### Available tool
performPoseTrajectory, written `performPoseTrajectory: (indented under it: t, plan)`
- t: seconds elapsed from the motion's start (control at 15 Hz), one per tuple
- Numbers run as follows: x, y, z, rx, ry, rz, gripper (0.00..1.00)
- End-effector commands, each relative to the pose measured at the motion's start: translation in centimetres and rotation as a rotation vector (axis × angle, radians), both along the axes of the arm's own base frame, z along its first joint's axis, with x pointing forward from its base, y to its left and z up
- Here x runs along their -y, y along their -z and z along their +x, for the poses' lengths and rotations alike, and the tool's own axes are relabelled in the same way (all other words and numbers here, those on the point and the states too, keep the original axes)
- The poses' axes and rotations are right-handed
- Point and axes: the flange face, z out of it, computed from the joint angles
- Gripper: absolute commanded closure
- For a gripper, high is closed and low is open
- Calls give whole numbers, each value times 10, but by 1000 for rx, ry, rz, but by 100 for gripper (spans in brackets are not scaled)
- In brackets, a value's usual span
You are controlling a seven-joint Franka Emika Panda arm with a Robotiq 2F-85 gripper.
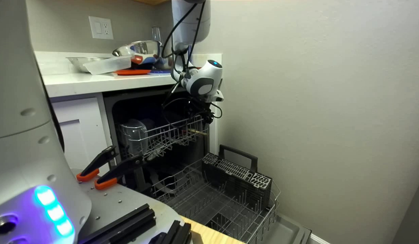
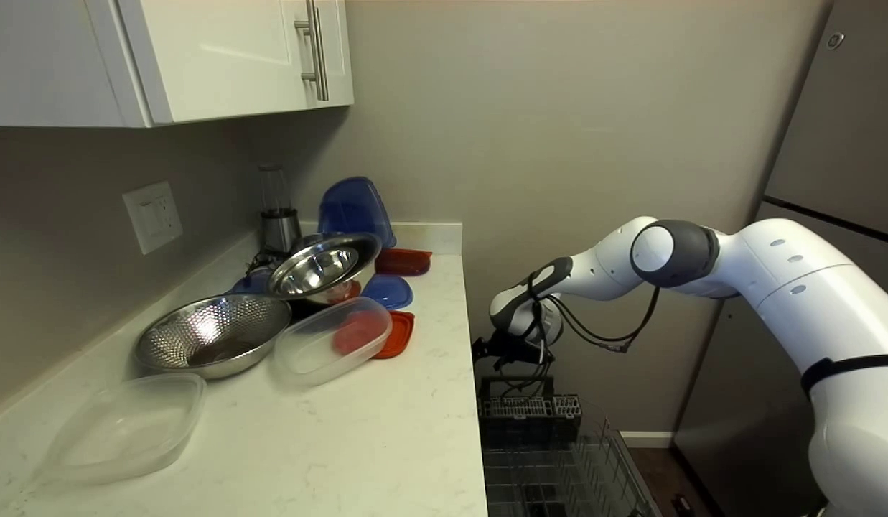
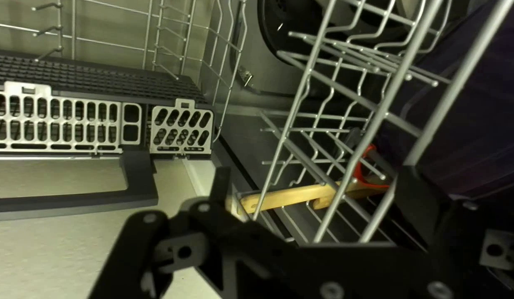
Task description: Pull out the rack of the dishwasher
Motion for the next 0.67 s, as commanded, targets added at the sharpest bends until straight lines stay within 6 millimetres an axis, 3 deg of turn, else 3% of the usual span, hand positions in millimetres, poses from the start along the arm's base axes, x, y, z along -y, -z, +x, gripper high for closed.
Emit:
performPoseTrajectory:
  t: [0.0,0.2,0.33,0.6]
  plan:
    - [-2,3,-8,-14,-5,-92,0]
    - [-9,15,-14,-45,-28,-125,0]
    - [-13,8,-16,-58,-48,-96,0]
    - [13,-54,-12,19,-4,-88,0]
